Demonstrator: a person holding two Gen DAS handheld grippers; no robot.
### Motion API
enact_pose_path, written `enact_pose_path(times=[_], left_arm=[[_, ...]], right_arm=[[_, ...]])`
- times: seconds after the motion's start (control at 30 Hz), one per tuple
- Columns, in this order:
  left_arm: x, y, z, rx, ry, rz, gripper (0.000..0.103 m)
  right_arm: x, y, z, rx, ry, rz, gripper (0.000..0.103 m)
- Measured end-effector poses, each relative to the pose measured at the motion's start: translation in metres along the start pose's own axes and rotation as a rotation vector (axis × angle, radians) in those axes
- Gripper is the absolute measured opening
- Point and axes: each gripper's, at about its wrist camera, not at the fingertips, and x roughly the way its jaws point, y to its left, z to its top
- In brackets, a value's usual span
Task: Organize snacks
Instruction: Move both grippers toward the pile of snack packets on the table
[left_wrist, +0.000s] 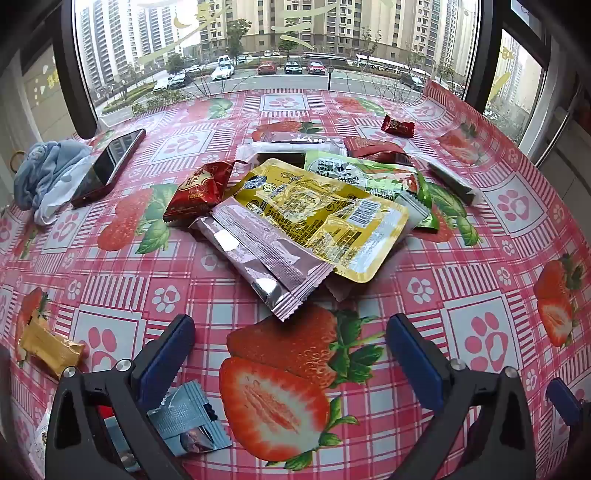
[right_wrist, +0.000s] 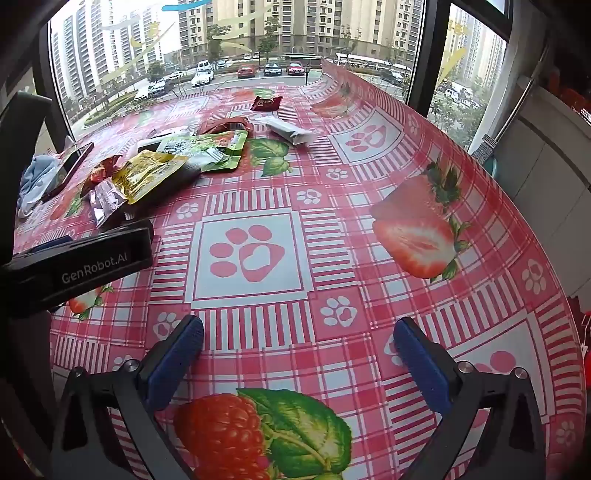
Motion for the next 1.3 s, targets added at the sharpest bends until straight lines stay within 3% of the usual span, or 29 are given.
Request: enact_pose_path(times=[0.03, 0.27, 0.47, 0.73, 0.83, 0.93, 1.03, 1.2, 1.3], left_arm=[[0.000, 0.000, 0.000, 0.000, 0.000, 0.000, 0.103], [0.000, 0.000, 0.000, 0.000, 0.000, 0.000, 0.103], [0.000, 0.000, 0.000, 0.000, 0.000, 0.000, 0.103], [0.000, 0.001, 0.000, -0.006, 0.005, 0.005, 0.103], [0.002, -0.002, 0.012, 0.044, 0.166, -0.027, 0.103], [0.002, -0.005, 0.024, 0.095, 0.352, -0.124, 0.103], [-0.030, 0.007, 0.036, 0.077, 0.376, -0.195, 0.103], [-0.105, 0.058, 0.037, 0.051, 0.290, -0.301, 0.103], [-0.127, 0.079, 0.028, 0.079, 0.274, -0.183, 0.103]], right_arm=[[0.000, 0.000, 0.000, 0.000, 0.000, 0.000, 0.103], [0.001, 0.000, 0.002, 0.005, 0.020, 0.000, 0.103], [0.018, -0.001, 0.033, -0.005, 0.289, 0.015, 0.103], [0.025, 0.000, 0.048, -0.013, 0.386, 0.019, 0.103], [0.033, 0.004, 0.060, -0.034, 0.456, 0.027, 0.103], [0.038, -0.002, 0.070, -0.004, 0.517, 0.034, 0.103], [0.033, -0.011, 0.072, 0.053, 0.555, 0.060, 0.103], [0.010, -0.003, 0.066, 0.114, 0.635, 0.116, 0.103], [-0.005, 0.016, 0.053, 0.146, 0.690, 0.160, 0.103]])
